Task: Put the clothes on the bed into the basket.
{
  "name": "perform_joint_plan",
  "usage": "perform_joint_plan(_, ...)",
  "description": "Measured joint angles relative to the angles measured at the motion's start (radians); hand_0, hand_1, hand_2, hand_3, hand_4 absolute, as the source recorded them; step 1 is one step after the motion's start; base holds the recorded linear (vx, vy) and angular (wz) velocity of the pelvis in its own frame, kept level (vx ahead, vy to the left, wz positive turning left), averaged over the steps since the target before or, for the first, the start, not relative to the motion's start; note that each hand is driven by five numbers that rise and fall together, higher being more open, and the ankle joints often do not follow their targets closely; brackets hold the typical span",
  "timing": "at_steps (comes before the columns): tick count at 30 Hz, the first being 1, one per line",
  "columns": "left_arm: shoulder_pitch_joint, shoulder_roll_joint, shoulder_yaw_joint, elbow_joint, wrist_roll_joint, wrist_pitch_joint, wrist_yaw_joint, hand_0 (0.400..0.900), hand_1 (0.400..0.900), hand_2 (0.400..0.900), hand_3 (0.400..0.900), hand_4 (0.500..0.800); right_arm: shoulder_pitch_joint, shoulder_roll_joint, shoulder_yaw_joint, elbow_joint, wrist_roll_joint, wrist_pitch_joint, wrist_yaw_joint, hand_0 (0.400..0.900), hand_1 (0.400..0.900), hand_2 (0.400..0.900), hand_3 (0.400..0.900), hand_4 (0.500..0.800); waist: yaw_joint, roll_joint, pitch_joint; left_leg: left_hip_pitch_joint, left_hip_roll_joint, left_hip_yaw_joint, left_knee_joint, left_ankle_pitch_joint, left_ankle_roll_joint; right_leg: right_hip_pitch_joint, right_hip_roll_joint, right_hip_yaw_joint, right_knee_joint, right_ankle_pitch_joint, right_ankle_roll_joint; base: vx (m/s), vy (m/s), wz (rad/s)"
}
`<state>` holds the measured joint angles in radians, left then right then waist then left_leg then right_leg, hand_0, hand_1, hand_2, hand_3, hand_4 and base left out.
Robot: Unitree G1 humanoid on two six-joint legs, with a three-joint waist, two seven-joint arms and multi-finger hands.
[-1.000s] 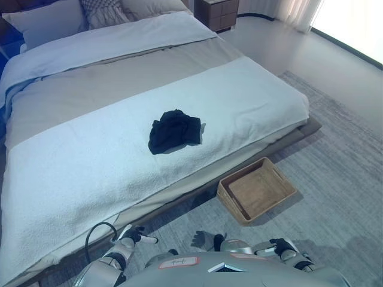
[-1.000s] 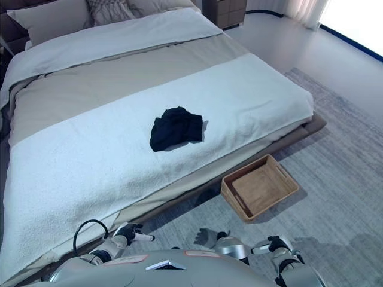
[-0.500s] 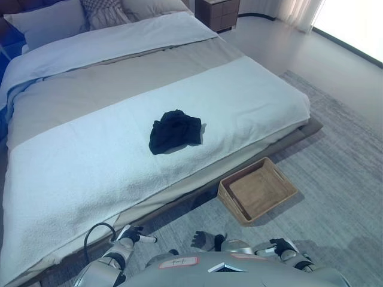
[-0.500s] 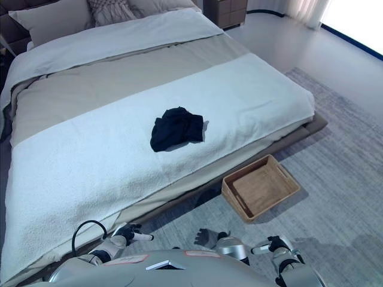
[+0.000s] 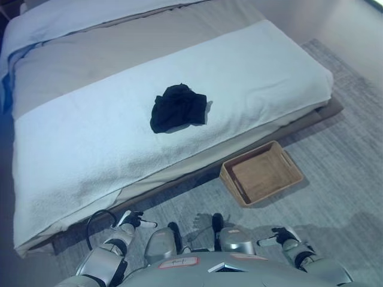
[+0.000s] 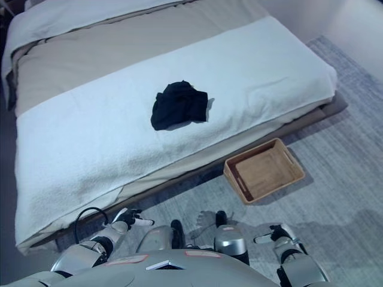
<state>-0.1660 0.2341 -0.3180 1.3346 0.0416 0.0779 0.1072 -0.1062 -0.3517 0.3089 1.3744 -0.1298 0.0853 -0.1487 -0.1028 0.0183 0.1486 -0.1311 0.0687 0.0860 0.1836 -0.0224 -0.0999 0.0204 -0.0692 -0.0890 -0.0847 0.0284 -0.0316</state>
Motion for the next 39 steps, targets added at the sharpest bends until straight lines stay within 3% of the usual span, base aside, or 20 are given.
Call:
perform_joint_plan(4, 0.004, 0.0, 0.0, 0.002, -0.018, -0.003, 0.004, 0.9, 0.9, 0.9, 0.9, 0.8, -0.031, -0.013, -0.003, -0.001, 0.0, -0.002, -0.003, 0.9, 0.9, 0.9, 0.9, 0.8, 0.003, 0.013, 0.005, -0.004, 0.036, -0.014, -0.241, 0.043, 0.001, -0.002, 0.002, 0.01, -0.007, -0.002, -0.002, 0.38, 0.215, -0.39)
perform_joint_plan(7, 0.019, -0.01, 0.008, 0.0, -0.02, -0.004, 0.006, 0.9, 0.9, 0.9, 0.9, 0.8, -0.025, -0.02, -0.014, 0.0, -0.001, -0.004, -0.001, 0.9, 0.9, 0.9, 0.9, 0.8, 0.029, 0.043, -0.007, 0.023, 0.067, -0.006, -0.265, 0.045, 0.002, 0.001, 0.001, 0.067, -0.007, -0.015, 0.016, 0.5, 0.323, -0.68)
perform_joint_plan(9, 0.03, -0.011, 0.022, 0.0, -0.021, -0.003, 0.009, 0.9, 0.9, 0.9, 0.9, 0.8, -0.016, -0.01, -0.021, 0.001, -0.002, -0.007, 0.002, 0.9, 0.9, 0.9, 0.9, 0.8, 0.04, 0.038, -0.015, 0.058, 0.033, 0.026, -0.262, 0.065, 0.011, 0.016, -0.037, 0.097, -0.002, -0.035, 0.027, 0.47, 0.359, -0.24)
perform_joint_plan(11, 0.035, -0.008, 0.023, -0.007, -0.022, -0.002, 0.01, 0.9, 0.9, 0.9, 0.9, 0.8, 0.012, 0.005, -0.021, 0.003, -0.002, -0.006, 0.007, 0.9, 0.9, 0.9, 0.9, 0.8, 0.046, 0.042, -0.024, 0.091, 0.009, 0.05, -0.27, 0.086, 0.05, 0.002, -0.075, 0.081, 0.101, -0.057, 0.064, 0.25, 0.283, 0.08)
perform_joint_plan(12, 0.036, -0.002, 0.022, -0.014, -0.022, -0.003, 0.011, 0.9, 0.9, 0.9, 0.9, 0.8, 0.028, 0.013, -0.021, 0.004, -0.002, -0.005, 0.012, 0.9, 0.9, 0.9, 0.9, 0.8, 0.049, 0.042, -0.021, 0.105, -0.006, 0.06, -0.274, 0.103, 0.079, -0.041, -0.082, 0.083, 0.241, -0.076, 0.108, 0.17, 0.328, 0.17)
perform_joint_plan(13, 0.034, 0.002, 0.012, -0.019, -0.022, -0.003, 0.01, 0.9, 0.9, 0.9, 0.9, 0.8, 0.031, 0.019, -0.021, 0.004, -0.002, -0.001, 0.019, 0.9, 0.9, 0.9, 0.9, 0.8, 0.048, 0.051, -0.022, 0.126, -0.005, 0.065, -0.274, 0.102, 0.095, -0.111, -0.09, 0.099, 0.387, -0.105, 0.129, 0.18, 0.316, 0.21)
perform_joint_plan(14, 0.019, 0.014, -0.009, -0.014, -0.021, 0.001, 0.011, 0.9, 0.9, 0.9, 0.9, 0.8, 0.03, 0.027, -0.019, 0.004, -0.002, 0.0, 0.022, 0.9, 0.9, 0.9, 0.9, 0.8, 0.032, 0.041, -0.017, 0.125, -0.034, 0.055, -0.26, 0.079, 0.127, -0.171, -0.093, 0.121, 0.518, -0.087, 0.137, 0.26, 0.391, 0.26)
perform_joint_plan(15, 0.011, 0.018, -0.03, -0.018, -0.02, 0.0, 0.011, 0.9, 0.9, 0.9, 0.9, 0.8, 0.021, 0.027, -0.016, 0.001, -0.002, 0.001, 0.023, 0.9, 0.9, 0.9, 0.9, 0.8, 0.022, 0.04, -0.008, 0.126, -0.049, 0.049, -0.258, 0.079, 0.133, -0.22, -0.096, 0.147, 0.624, -0.061, 0.161, 0.24, 0.24, 0.11)
perform_joint_plan(17, -0.022, 0.026, -0.048, -0.016, -0.018, -0.001, 0.012, 0.9, 0.9, 0.9, 0.9, 0.8, -0.008, 0.028, 0.007, -0.003, -0.002, 0.003, 0.024, 0.9, 0.9, 0.9, 0.9, 0.8, 0.014, 0.027, 0.009, 0.155, -0.074, 0.038, -0.255, 0.079, 0.156, -0.276, -0.111, 0.199, 0.762, -0.024, 0.175, 0.2, 0.12, 0.1)
perform_joint_plan(18, -0.029, 0.026, -0.058, -0.015, -0.018, -0.002, 0.01, 0.9, 0.9, 0.9, 0.9, 0.8, -0.02, 0.022, 0.022, -0.005, -0.003, 0.006, 0.022, 0.9, 0.9, 0.9, 0.9, 0.8, 0.003, 0.029, 0.016, 0.177, -0.074, 0.038, -0.264, 0.092, 0.155, -0.282, -0.116, 0.184, 0.789, -0.003, 0.162, 0.34, 0.004, 0.36)
perform_joint_plan(20, -0.048, 0.031, -0.069, -0.026, -0.017, -0.001, 0.015, 0.9, 0.9, 0.9, 0.9, 0.8, -0.065, 0.017, 0.063, -0.051, -0.006, 0.015, 0.022, 0.9, 0.9, 0.9, 0.9, 0.8, -0.004, 0.039, 0.02, 0.184, -0.055, 0.015, -0.266, 0.064, 0.181, -0.271, -0.112, 0.149, 0.716, -0.053, 0.138, 0.47, -0.056, 0.48)
perform_joint_plan(23, -0.11, 0.052, -0.037, -0.011, -0.017, -0.004, 0.019, 0.9, 0.9, 0.9, 0.9, 0.8, -0.16, 0.006, 0.155, -0.199, -0.037, 0.003, 0.022, 0.9, 0.9, 0.9, 0.9, 0.8, -0.004, 0.019, 0.044, 0.168, -0.02, 0.006, -0.265, 0.061, 0.162, -0.204, -0.02, 0.139, 0.22, -0.068, 0.153, 0.32, -0.104, 0.47)
perform_joint_plan(25, -0.132, 0.051, -0.022, -0.006, -0.017, -0.008, 0.022, 0.9, 0.9, 0.9, 0.9, 0.8, -0.203, -0.025, 0.196, -0.3, -0.043, -0.001, 0.024, 0.9, 0.9, 0.9, 0.9, 0.8, -0.008, -0.015, 0.037, 0.164, -0.038, -0.023, -0.267, 0.058, 0.137, -0.167, 0.006, 0.144, 0.017, -0.026, 0.158, 0.26, -0.11, 0.7)
perform_joint_plan(26, -0.125, 0.045, -0.018, -0.009, -0.017, -0.017, 0.023, 0.9, 0.9, 0.9, 0.9, 0.8, -0.23, -0.046, 0.199, -0.34, -0.046, -0.007, 0.025, 0.9, 0.9, 0.9, 0.9, 0.8, -0.008, -0.033, 0.033, 0.169, -0.055, -0.057, -0.277, 0.05, 0.118, -0.143, -0.003, 0.147, 0.002, 0.034, 0.138, 0.29, -0.162, 0.86)
perform_joint_plan(27, -0.117, 0.032, -0.045, -0.019, -0.015, -0.018, 0.047, 0.9, 0.9, 0.9, 0.9, 0.8, -0.316, -0.011, 0.282, -0.336, -0.043, 0.079, 0.006, 0.9, 0.9, 0.9, 0.9, 0.8, 0.014, -0.035, 0.029, 0.163, -0.049, -0.11, -0.254, 0.032, 0.091, -0.13, 0.0, 0.148, 0.015, 0.074, 0.14, 0.2, -0.169, 0.75)
perform_joint_plan(28, -0.101, 0.023, -0.016, -0.049, -0.018, -0.018, 0.045, 0.9, 0.9, 0.9, 0.9, 0.8, -0.329, -0.028, 0.319, -0.397, -0.053, 0.094, 0.012, 0.9, 0.9, 0.9, 0.9, 0.8, 0.019, -0.034, 0.013, 0.163, -0.04, -0.108, -0.256, 0.031, 0.071, -0.135, 0.011, 0.131, 0.003, 0.099, 0.135, 0.16, -0.166, 0.49)
perform_joint_plan(30, -0.048, 0.003, 0.021, -0.114, -0.018, -0.038, 0.057, 0.9, 0.9, 0.9, 0.9, 0.8, -0.289, -0.13, 0.267, -0.776, -0.13, -0.009, 0.002, 0.9, 0.9, 0.9, 0.9, 0.8, 0.029, -0.013, 0.0, 0.13, -0.004, -0.111, -0.264, 0.041, 0.049, -0.148, 0.03, 0.077, -0.001, 0.108, 0.114, 0.18, -0.178, 0.98)
perform_joint_plan(32, -0.022, -0.006, 0.033, -0.081, -0.018, 0.001, 0.061, 0.9, 0.9, 0.9, 0.9, 0.8, -0.318, -0.165, 0.25, -0.939, -0.158, -0.046, -0.006, 0.9, 0.9, 0.9, 0.9, 0.8, 0.021, 0.006, -0.008, 0.09, 0.018, -0.114, -0.244, 0.044, 0.038, -0.152, 0.046, 0.007, -0.003, 0.106, 0.099, 0.15, -0.192, 1.12)
perform_joint_plan(36, -0.018, -0.014, 0.013, -0.066, -0.017, 0.018, 0.09, 0.9, 0.9, 0.9, 0.9, 0.8, -0.339, -0.25, 0.234, -0.974, -0.158, -0.053, -0.057, 0.9, 0.9, 0.9, 0.9, 0.8, 0.024, 0.001, 0.007, 0.001, 0.032, -0.102, -0.201, 0.081, 0.0, -0.162, 0.046, -0.132, -0.002, 0.09, 0.053, 0.02, -0.117, 0.77)
perform_joint_plan(39, -0.027, -0.021, 0.003, -0.054, -0.017, 0.039, 0.098, 0.9, 0.9, 0.9, 0.9, 0.8, -0.394, -0.235, 0.269, -0.905, -0.158, -0.039, -0.063, 0.9, 0.9, 0.9, 0.9, 0.8, 0.031, 0.012, 0.036, -0.017, 0.034, -0.081, -0.252, 0.101, 0.002, -0.195, 0.051, -0.15, -0.001, 0.089, 0.043, 0.03, -0.09, 0.06)
